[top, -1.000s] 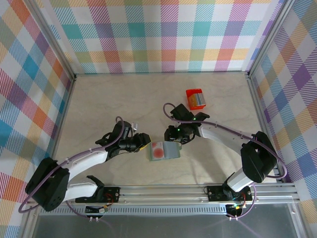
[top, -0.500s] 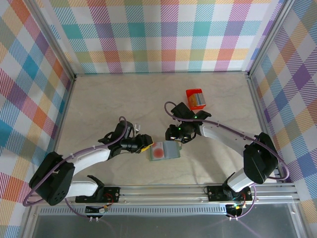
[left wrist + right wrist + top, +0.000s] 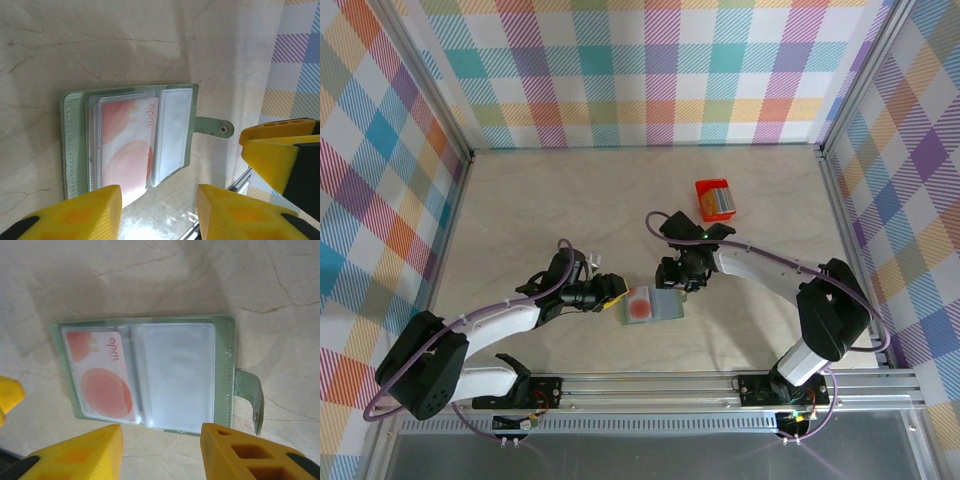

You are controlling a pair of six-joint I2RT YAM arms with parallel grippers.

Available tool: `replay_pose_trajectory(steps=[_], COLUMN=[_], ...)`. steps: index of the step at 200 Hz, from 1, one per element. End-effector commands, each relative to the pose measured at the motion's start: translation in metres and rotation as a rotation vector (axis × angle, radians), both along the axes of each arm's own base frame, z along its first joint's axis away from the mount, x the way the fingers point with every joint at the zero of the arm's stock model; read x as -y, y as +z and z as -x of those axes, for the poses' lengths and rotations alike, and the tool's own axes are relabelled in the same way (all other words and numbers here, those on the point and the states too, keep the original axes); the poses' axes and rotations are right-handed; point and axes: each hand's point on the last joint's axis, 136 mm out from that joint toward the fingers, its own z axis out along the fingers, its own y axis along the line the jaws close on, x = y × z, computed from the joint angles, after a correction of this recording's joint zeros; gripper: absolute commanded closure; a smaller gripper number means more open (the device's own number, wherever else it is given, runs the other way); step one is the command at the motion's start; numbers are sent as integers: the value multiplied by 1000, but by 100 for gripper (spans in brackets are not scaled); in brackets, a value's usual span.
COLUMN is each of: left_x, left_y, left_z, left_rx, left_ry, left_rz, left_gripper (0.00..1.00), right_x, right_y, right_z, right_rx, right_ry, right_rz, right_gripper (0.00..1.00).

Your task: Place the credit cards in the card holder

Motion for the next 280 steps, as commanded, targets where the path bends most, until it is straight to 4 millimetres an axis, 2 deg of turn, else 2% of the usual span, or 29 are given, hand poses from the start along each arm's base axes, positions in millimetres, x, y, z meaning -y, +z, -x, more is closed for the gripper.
replay_pose_trajectory(steps=[1, 53, 78, 112, 187, 280], left_x=[-3, -6, -7, -3, 9, 2], left_y=[-3, -10, -13, -16, -26, -32], left_z=[-3, 3, 4, 1, 4, 12], left_rx=[9, -8, -6, -1, -21, -27], left_ry=[7, -11, -3, -20, -49, -44], left_rz=[-19, -48, -42, -41, -35, -63], left_gripper=[57, 56, 55, 55, 55, 55], right_x=[8, -6, 1, 1, -10, -9], right_y=[-15, -38, -48, -50, -56, -62], right_z=[14, 22, 19, 13, 8, 4], right_rx=[-30, -56, -59, -45, -53, -49], right_ry=[43, 80, 42, 25, 37, 3], right_rz=[68, 109, 162, 178, 138, 153], right_gripper=[55, 54, 53, 49, 48, 47])
